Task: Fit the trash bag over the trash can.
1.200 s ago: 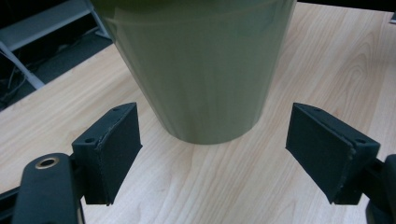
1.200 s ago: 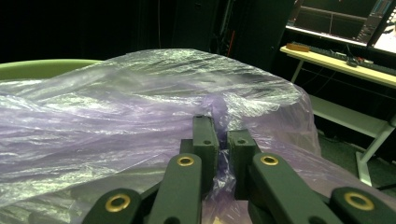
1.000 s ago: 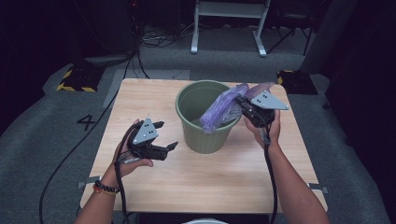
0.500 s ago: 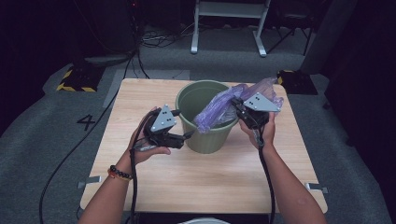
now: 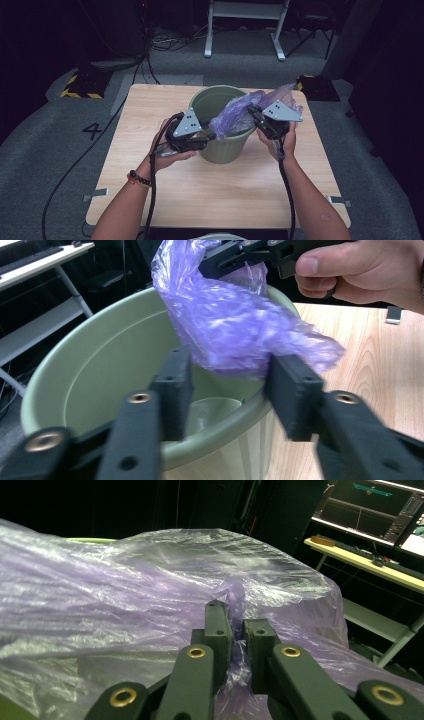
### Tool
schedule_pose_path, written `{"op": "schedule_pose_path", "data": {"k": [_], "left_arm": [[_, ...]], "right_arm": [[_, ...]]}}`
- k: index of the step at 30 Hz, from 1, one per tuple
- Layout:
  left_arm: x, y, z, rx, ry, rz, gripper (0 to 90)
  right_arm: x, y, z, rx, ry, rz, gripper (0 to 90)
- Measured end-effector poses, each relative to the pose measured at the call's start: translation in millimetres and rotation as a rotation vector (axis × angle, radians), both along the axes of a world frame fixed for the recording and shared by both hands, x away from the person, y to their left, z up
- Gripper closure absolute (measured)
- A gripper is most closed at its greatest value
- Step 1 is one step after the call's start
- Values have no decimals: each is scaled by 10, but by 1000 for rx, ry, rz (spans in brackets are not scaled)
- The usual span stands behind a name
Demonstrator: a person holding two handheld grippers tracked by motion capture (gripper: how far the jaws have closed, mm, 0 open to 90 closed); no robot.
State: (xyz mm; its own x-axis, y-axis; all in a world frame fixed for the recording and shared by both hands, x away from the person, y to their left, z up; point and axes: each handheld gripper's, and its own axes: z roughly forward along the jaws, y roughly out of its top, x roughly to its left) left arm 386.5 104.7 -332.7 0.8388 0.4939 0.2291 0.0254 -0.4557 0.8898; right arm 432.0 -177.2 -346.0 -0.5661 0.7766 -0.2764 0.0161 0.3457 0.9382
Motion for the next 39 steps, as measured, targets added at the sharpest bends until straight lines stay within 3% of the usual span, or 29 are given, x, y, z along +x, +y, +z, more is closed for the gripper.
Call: {"op": "schedule_pose_path", "data": {"k": [2, 5, 9, 10, 11, 13, 18, 20, 23, 27, 32, 39], "left_arm": [[11, 3, 15, 22, -11, 4, 684], [47, -12, 23, 55, -29, 34, 720], [171, -4, 18, 78, -9, 81, 728], [211, 2, 16, 77, 3, 107, 654], [254, 11, 13, 74, 17, 135, 654], [333, 38, 11, 69, 53, 171, 563], [395, 88, -20, 69, 62, 239, 347], [410, 134, -28, 48, 83, 239, 314], [404, 209, -18, 22, 86, 242, 257], [352, 285, 22, -17, 76, 194, 224], [244, 238, 84, -45, 50, 133, 221], [213, -107, 96, 37, 30, 92, 222]], "right_arm": [[1, -3, 0, 3, -2, -3, 847], [0, -3, 1, 7, -5, -5, 848], [5, 6, 0, 2, -8, -4, 857], [8, 14, -5, -6, -10, -5, 865], [8, 14, -5, -6, -10, -5, 865], [14, 24, -12, -22, -15, -15, 872], [40, 23, -44, -44, -28, -61, 882], [44, 16, -49, -43, -27, -70, 883], [60, -9, -60, -42, -23, -91, 885], [71, -29, -67, -42, -23, -116, 885], [67, -15, -69, -47, -29, -138, 884], [-16, 65, -47, -53, -33, -49, 858]]}}
